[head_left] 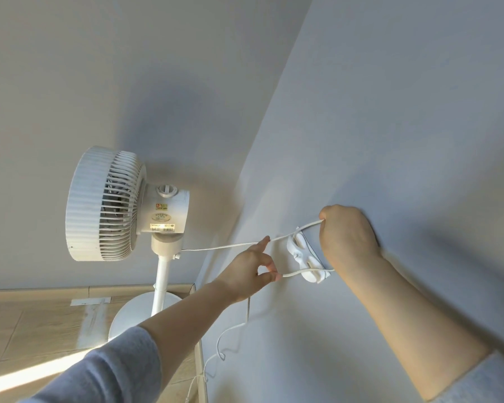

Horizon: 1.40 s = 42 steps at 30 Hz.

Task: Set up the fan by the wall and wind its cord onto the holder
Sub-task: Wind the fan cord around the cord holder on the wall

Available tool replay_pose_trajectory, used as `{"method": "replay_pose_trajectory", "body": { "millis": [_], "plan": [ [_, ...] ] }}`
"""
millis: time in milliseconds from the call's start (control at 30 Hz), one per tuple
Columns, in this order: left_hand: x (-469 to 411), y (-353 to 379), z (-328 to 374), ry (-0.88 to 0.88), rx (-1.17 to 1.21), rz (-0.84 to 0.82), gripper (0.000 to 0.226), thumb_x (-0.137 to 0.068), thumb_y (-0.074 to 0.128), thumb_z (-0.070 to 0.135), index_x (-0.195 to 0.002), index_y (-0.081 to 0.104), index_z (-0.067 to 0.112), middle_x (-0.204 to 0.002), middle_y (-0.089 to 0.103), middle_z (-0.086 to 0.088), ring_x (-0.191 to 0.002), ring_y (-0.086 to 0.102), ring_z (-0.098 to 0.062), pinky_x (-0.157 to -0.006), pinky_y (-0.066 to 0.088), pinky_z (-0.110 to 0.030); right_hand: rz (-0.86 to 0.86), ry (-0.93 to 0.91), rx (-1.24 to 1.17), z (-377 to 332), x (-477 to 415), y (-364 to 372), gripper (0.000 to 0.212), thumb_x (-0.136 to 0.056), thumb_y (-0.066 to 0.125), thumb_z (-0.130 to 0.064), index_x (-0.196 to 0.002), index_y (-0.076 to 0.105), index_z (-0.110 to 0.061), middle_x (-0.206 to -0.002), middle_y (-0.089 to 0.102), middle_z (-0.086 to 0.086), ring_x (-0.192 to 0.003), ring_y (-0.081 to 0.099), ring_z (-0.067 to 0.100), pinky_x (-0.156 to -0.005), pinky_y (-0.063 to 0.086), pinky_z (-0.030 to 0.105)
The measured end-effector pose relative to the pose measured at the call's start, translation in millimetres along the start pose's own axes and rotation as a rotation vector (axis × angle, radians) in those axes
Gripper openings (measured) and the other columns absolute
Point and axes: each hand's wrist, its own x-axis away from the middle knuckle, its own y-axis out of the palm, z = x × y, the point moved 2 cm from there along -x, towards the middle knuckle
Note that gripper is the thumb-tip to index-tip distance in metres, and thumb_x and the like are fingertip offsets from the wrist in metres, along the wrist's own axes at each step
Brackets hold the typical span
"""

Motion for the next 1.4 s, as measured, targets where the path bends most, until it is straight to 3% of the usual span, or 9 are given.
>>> {"method": "replay_pose_trajectory", "body": {
  "millis": [167, 267, 367, 500, 700, 833, 967, 1167, 1400],
  "plan": [
    [-3, 11, 2, 0.019, -0.006, -0.076, 0.012, -0.085, 0.064, 0.029, -0.075, 0.060, 0.034, -0.155, 0.027, -0.007, -0.144, 0.006, 0.001, -0.101, 0.033, -0.022, -0.035, -0.050, 0.054, -3, 4, 0, 0.039, -0.088, 0.042, 0.006, -0.119, 0.060, -0.009, -0.111, 0.068, 0.012, -0.103, 0.063, 0.029, -0.079, 0.050, 0.031],
    [3, 10, -1, 0.019, -0.001, -0.101, 0.006, -0.086, 0.062, 0.025, -0.084, 0.062, 0.020, -0.150, 0.037, -0.004, -0.143, 0.012, 0.002, -0.099, 0.028, -0.019, -0.103, -0.052, 0.066, -1, 10, 2, 0.040, -0.086, 0.045, 0.004, -0.120, 0.060, -0.010, -0.110, 0.068, 0.011, -0.102, 0.063, 0.028, -0.079, 0.050, 0.030],
    [11, 7, -2, 0.031, -0.008, -0.121, 0.010, -0.088, 0.061, 0.026, -0.089, 0.062, 0.016, -0.146, 0.043, -0.003, -0.142, 0.016, 0.003, -0.098, 0.028, -0.018, -0.123, -0.060, 0.054, 6, 23, 7, 0.036, -0.085, 0.043, 0.002, -0.113, 0.063, -0.010, -0.092, 0.065, 0.010, -0.081, 0.055, 0.028, -0.065, 0.042, 0.029],
    [20, 3, 5, 0.047, -0.074, -0.116, 0.011, -0.087, 0.062, 0.026, -0.091, 0.064, 0.016, -0.154, 0.029, -0.004, -0.144, 0.017, -0.005, -0.096, 0.024, -0.014, -0.028, -0.077, 0.065, 17, 45, 17, 0.019, -0.088, 0.042, -0.001, -0.092, 0.058, -0.011, -0.074, 0.052, 0.004, -0.070, 0.045, 0.025, -0.061, 0.032, 0.026],
    [33, 7, 8, 0.028, -0.132, -0.120, 0.007, -0.085, 0.064, 0.029, -0.083, 0.065, 0.023, -0.156, 0.014, 0.005, -0.137, 0.035, -0.015, -0.098, 0.037, -0.022, 0.070, -0.042, -0.036, 29, 85, 42, 0.022, -0.085, 0.052, -0.001, -0.095, 0.061, -0.018, -0.075, 0.072, 0.002, -0.068, 0.070, 0.024, -0.053, 0.034, 0.025],
    [46, 3, 8, -0.058, -0.159, -0.120, 0.010, -0.085, 0.063, 0.028, -0.079, 0.062, 0.020, -0.108, 0.060, 0.003, -0.091, 0.063, -0.015, -0.085, 0.051, -0.030, 0.140, 0.005, -0.017, 29, 102, 59, 0.033, -0.070, 0.068, 0.007, -0.095, 0.070, -0.014, -0.054, 0.068, 0.003, -0.046, 0.067, 0.021, -0.041, 0.029, 0.020],
    [63, -4, 6, -0.186, -0.107, -0.186, 0.014, -0.086, 0.059, 0.021, -0.073, 0.056, 0.019, -0.069, 0.067, 0.003, -0.057, 0.062, -0.012, -0.062, 0.050, -0.026, 0.166, 0.062, -0.197, 29, 114, 76, 0.043, -0.080, 0.060, 0.006, -0.117, 0.061, -0.014, -0.067, 0.071, 0.006, -0.059, 0.069, 0.027, -0.049, 0.049, 0.027],
    [69, -18, 11, -0.245, -0.171, -0.020, 0.010, -0.083, 0.061, 0.020, -0.074, 0.060, 0.018, -0.061, 0.061, 0.008, -0.051, 0.052, -0.005, -0.056, 0.044, -0.024, 0.341, 0.167, -0.572, 22, 131, 91, 0.029, -0.086, 0.055, 0.008, -0.111, 0.062, -0.006, -0.086, 0.074, 0.011, -0.076, 0.072, 0.029, -0.064, 0.053, 0.029],
    [68, -22, 17, -0.283, -0.242, 0.057, 0.009, -0.082, 0.062, 0.020, -0.074, 0.063, 0.017, -0.062, 0.061, 0.008, -0.060, 0.055, -0.007, -0.060, 0.043, -0.024, 0.427, 0.138, -0.558, 20, 130, 111, 0.035, -0.075, 0.066, 0.013, -0.107, 0.071, 0.000, -0.086, 0.077, 0.010, -0.077, 0.075, 0.024, -0.072, 0.058, 0.027]
  ]
}}
